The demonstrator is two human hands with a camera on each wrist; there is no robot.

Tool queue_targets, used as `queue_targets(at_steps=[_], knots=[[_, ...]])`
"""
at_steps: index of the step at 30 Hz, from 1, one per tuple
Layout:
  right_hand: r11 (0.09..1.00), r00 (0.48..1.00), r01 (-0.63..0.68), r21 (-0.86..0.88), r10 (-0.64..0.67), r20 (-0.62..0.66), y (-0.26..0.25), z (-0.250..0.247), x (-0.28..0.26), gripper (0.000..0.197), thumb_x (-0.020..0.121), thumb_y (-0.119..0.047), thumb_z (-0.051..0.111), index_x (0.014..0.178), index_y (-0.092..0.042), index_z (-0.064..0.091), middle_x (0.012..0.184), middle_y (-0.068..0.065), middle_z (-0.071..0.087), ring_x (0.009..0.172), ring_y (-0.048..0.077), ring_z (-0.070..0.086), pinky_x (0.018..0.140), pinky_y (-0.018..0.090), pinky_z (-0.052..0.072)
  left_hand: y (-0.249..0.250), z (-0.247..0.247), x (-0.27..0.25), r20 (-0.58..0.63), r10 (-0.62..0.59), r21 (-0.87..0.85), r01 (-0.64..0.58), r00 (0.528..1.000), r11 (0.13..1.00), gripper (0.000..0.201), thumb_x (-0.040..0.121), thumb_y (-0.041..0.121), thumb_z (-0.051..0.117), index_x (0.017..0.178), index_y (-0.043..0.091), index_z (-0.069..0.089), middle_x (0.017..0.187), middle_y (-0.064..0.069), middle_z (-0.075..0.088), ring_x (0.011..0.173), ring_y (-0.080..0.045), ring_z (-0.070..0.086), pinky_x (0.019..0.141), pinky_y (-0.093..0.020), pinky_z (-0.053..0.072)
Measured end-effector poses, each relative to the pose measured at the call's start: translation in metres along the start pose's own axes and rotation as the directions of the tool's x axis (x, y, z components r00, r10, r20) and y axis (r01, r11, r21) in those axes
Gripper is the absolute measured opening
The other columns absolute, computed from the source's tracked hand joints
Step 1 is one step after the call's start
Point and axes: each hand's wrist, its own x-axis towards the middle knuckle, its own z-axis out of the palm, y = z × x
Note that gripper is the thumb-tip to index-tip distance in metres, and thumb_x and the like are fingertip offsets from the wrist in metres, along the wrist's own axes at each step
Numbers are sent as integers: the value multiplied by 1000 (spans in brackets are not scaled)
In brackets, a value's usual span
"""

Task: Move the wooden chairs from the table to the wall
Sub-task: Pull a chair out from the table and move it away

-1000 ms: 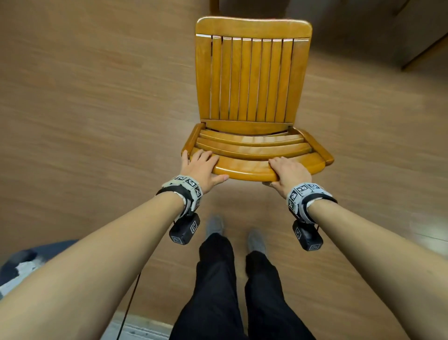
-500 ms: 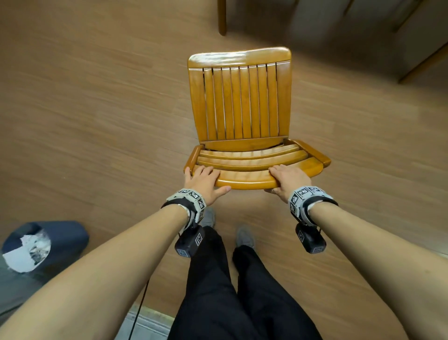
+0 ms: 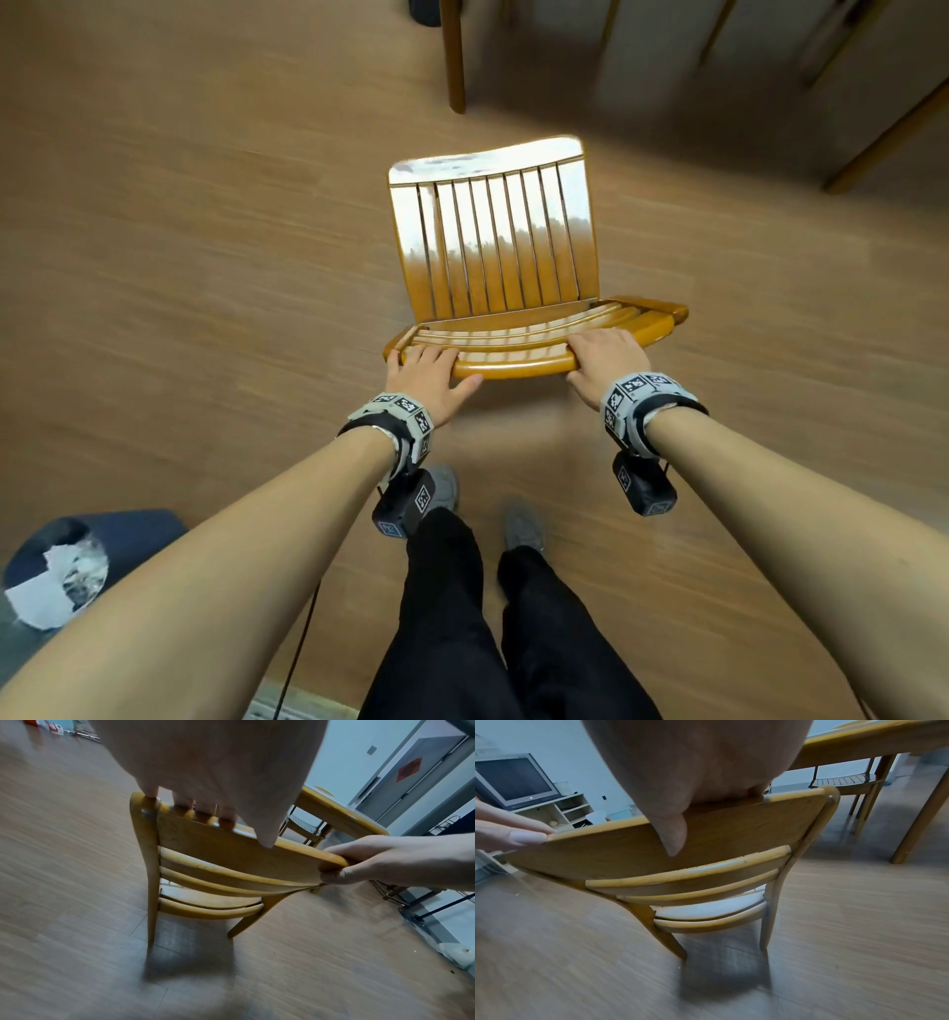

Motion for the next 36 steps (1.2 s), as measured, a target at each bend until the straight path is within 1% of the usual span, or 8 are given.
queue_targets(at_steps=[4, 8, 11, 14, 17, 20, 26, 36], knots=[[999, 999, -29, 36, 30, -45, -2, -18, 22, 37, 88, -29, 51, 123, -17, 58, 123, 5, 62, 116, 27, 54, 105, 41, 35, -6, -24, 27, 0, 11, -22, -11, 1000, 1000, 64, 97, 63, 33, 145, 22, 43, 150, -3, 43, 140, -26, 34, 116, -53, 19], [994, 994, -73, 77, 79, -81, -6, -39, 42, 37, 91, -29, 50, 123, -13, 57, 123, 9, 61, 116, 29, 52, 103, 40, 34, -15, -48, 52, -10, 24, -59, -24, 1000, 998, 57, 98, 56, 37, 141, 20, 46, 141, -6, 49, 132, -28, 41, 106, -50, 33], [984, 990, -135, 120, 140, -35, -14, -48, 48, 40, 88, -26, 51, 125, -12, 58, 125, 10, 61, 118, 30, 52, 104, 40, 38, -20, -64, 59, 23, 36, -72, -34, 999, 997, 42, 98, 49, 38, 125, 22, 56, 126, -5, 57, 122, -29, 46, 97, -50, 38], [967, 977, -214, 142, 213, 22, -24, -58, 44, 46, 86, -23, 51, 130, -11, 56, 130, 10, 58, 122, 29, 49, 106, 40, 38, -28, -70, 55, 78, 101, -99, -93, 992, 991, 36, 95, 45, 42, 120, 23, 55, 127, -3, 55, 123, -30, 45, 96, -51, 42], [935, 942, -319, 155, 295, 161, -39, -85, 48, 35, 85, -25, 51, 116, -11, 60, 122, 12, 61, 107, 30, 57, 89, 38, 49, -40, -84, 51, 103, 174, -145, -159, 979, 977, 43, 96, 43, 45, 130, 18, 53, 133, -5, 54, 125, -28, 47, 97, -42, 42], [891, 909, -396, 224, 345, 234, -67, -125, 66, 39, 88, -25, 52, 124, -11, 56, 124, 14, 60, 101, 31, 60, 78, 36, 52, -62, -117, 50, 91, 160, -202, -139, 983, 969, 50, 96, 41, 46, 138, 13, 50, 137, -10, 54, 124, -31, 51, 96, -42, 45], [894, 967, -254, 369, 238, 89, -163, -213, 130, 58, 92, -29, 51, 148, -16, 42, 143, 9, 53, 119, 28, 58, 90, 36, 48, -142, -223, 45, -35, 80, -207, -85, 996, 975, 51, 99, 36, 45, 143, 11, 45, 141, -14, 53, 125, -30, 52, 102, -43, 44], [913, 999, 6, 408, 8, -33, -294, -324, 269, 60, 91, -31, 51, 148, -14, 42, 149, 6, 48, 132, 26, 49, 105, 37, 41, -287, -368, 71, -190, -160, -171, 128, 969, 977, 56, 96, 42, 45, 147, 20, 41, 148, -11, 46, 130, -32, 48, 103, -43, 41]])
